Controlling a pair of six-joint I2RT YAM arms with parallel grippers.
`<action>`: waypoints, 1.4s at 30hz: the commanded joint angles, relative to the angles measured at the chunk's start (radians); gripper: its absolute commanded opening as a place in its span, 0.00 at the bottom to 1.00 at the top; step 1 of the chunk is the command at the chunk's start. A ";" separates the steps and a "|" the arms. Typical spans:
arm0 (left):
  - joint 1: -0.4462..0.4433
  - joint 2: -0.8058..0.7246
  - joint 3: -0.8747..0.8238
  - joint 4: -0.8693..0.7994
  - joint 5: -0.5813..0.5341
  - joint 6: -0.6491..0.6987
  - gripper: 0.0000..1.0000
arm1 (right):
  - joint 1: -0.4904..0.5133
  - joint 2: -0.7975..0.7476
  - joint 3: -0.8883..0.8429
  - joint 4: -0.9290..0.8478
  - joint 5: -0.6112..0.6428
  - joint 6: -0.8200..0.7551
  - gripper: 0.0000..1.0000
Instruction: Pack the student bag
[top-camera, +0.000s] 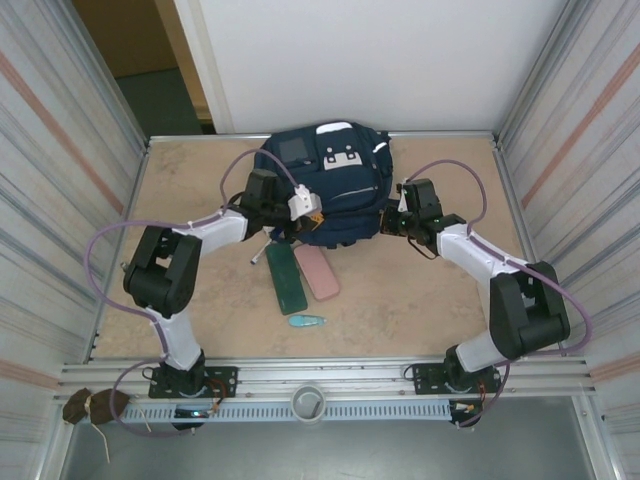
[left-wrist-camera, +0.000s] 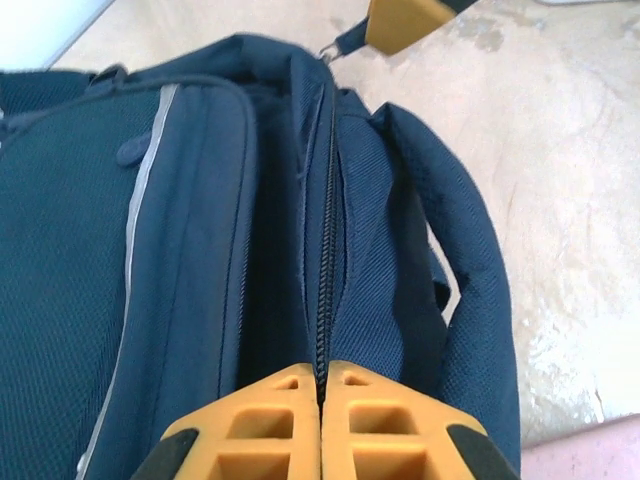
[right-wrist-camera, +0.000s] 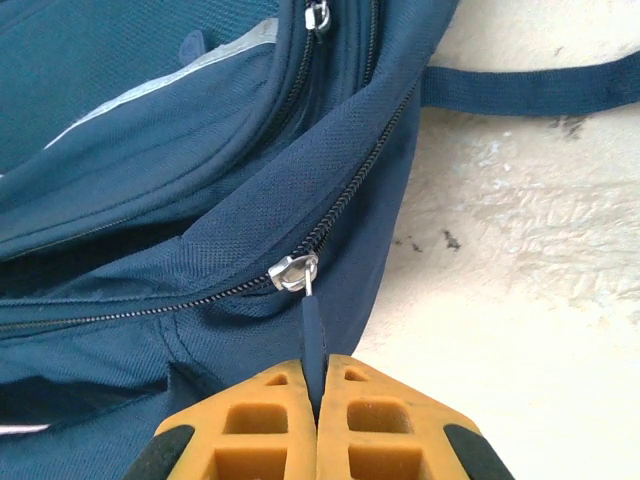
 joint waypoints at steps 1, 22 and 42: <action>0.029 -0.038 -0.004 0.030 -0.059 -0.023 0.06 | -0.018 0.000 -0.002 0.020 0.000 -0.010 0.00; -0.272 0.165 0.349 -0.253 -0.351 -0.011 0.57 | 0.077 -0.140 -0.051 0.071 -0.095 0.024 0.00; -0.114 -0.056 0.231 -0.049 0.061 -0.013 0.00 | -0.045 -0.038 0.058 -0.110 0.207 0.029 0.00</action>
